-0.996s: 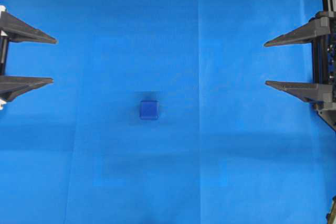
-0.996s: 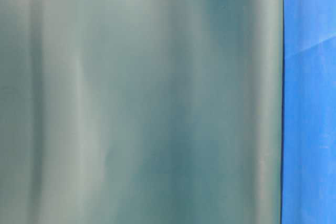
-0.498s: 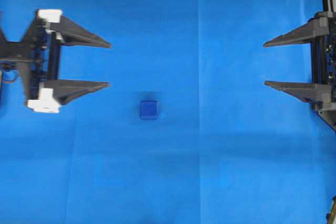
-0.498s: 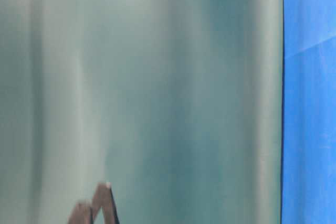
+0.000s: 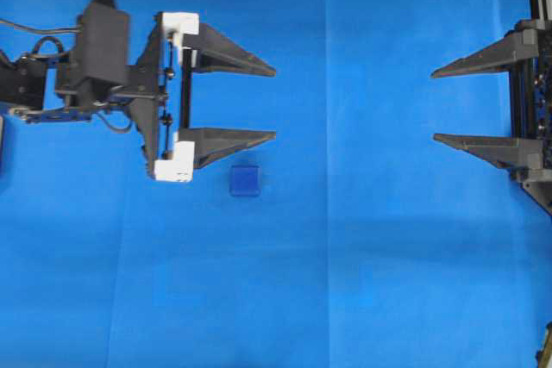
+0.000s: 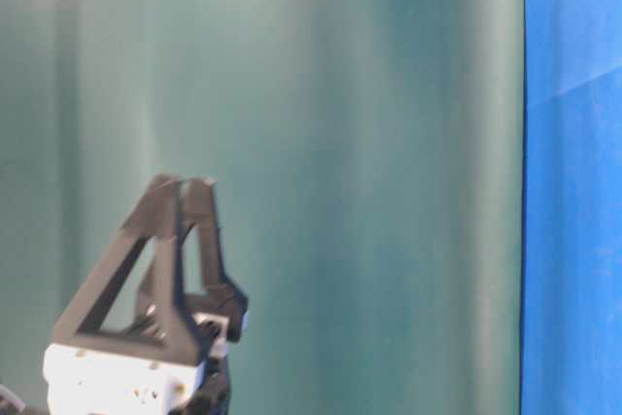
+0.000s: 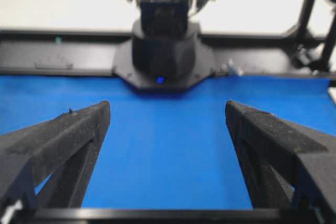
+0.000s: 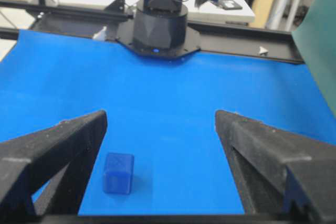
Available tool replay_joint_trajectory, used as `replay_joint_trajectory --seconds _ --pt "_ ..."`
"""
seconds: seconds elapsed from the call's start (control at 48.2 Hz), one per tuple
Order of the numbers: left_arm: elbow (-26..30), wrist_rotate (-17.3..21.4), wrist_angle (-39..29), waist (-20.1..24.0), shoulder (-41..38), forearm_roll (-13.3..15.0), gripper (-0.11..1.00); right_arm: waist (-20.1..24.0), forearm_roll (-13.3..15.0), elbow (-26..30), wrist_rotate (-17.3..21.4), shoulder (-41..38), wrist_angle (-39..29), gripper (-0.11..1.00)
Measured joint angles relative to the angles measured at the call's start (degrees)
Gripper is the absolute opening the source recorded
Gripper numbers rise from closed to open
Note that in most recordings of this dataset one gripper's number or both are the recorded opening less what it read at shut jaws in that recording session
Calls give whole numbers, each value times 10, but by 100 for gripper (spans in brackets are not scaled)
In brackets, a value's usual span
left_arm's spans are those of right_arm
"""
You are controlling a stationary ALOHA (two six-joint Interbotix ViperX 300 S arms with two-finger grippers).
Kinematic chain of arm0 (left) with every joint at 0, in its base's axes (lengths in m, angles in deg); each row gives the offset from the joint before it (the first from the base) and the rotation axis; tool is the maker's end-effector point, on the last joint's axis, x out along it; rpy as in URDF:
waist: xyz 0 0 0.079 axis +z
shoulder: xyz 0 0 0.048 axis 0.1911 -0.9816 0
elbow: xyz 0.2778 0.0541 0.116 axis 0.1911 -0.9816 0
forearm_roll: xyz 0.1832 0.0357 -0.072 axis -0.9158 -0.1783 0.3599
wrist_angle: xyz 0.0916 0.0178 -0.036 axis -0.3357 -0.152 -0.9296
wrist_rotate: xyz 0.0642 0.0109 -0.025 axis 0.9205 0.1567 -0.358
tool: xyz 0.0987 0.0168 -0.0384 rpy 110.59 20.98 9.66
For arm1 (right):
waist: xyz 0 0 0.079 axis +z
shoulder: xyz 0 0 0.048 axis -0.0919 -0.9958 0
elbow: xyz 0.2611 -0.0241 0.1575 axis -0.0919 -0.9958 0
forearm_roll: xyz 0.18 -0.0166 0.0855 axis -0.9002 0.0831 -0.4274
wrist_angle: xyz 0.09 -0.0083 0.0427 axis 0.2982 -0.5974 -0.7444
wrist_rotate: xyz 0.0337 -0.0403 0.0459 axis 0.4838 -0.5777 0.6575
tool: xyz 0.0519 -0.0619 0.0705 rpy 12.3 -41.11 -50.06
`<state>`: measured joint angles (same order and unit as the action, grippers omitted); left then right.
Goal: Handover the blue block to the right arm after grasping it with the left arm, then place it in the designated position.
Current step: 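Move the open left gripper over the blue cube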
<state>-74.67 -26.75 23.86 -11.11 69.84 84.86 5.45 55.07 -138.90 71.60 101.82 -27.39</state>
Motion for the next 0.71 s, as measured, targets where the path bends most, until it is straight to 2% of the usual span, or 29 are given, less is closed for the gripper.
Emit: replay_joint_trajectory --seconds 0.228,0.374,0.519,0.706 --pt "4 -2 -15 5 -2 0 93 1 1 2 0 0 0 98" --pt "6 -20 -47 4 -2 0 93 1 0 3 0 -1 0 97" --pt "26 -32 -115 -2 -2 1 93 1 0 3 0 -1 0 98" --pt "76 -34 -268 -17 -2 0 93 1 0 3 0 -1 -3 98"
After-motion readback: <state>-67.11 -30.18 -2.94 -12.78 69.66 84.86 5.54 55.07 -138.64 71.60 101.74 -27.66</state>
